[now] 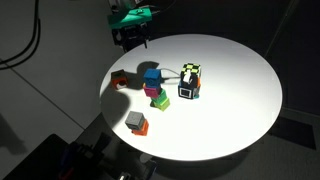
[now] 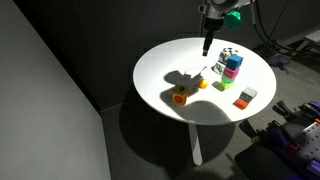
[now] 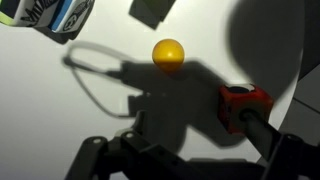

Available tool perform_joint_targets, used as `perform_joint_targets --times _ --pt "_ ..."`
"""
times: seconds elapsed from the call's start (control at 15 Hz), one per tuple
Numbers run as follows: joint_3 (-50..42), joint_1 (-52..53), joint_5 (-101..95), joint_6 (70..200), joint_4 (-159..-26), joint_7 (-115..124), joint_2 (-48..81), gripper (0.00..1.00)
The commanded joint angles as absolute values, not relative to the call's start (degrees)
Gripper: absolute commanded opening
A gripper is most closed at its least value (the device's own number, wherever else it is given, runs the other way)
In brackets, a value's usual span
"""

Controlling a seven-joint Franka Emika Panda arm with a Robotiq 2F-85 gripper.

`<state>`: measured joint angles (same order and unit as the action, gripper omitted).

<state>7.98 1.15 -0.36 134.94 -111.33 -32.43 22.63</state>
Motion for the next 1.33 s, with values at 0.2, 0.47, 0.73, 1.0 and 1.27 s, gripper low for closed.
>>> perform_joint_targets --times 0.2,0.47,0.73,1.0,1.27 --pt "7.7 4.9 -5.1 135.2 -106.8 -24.9 28.4 1.0" --pt "7.4 6.7 -5.0 134.5 -105.0 -18.4 30.6 1.0" --pt "7.4 7.3 -5.0 134.3 -103.8 -15.9 32.2 1.0" --pt "8.3 6.4 -4.1 135.4 -105.4 -17.5 31.7 1.0" --pt "8.3 6.4 -4.1 135.3 -105.1 -17.4 31.8 1.0"
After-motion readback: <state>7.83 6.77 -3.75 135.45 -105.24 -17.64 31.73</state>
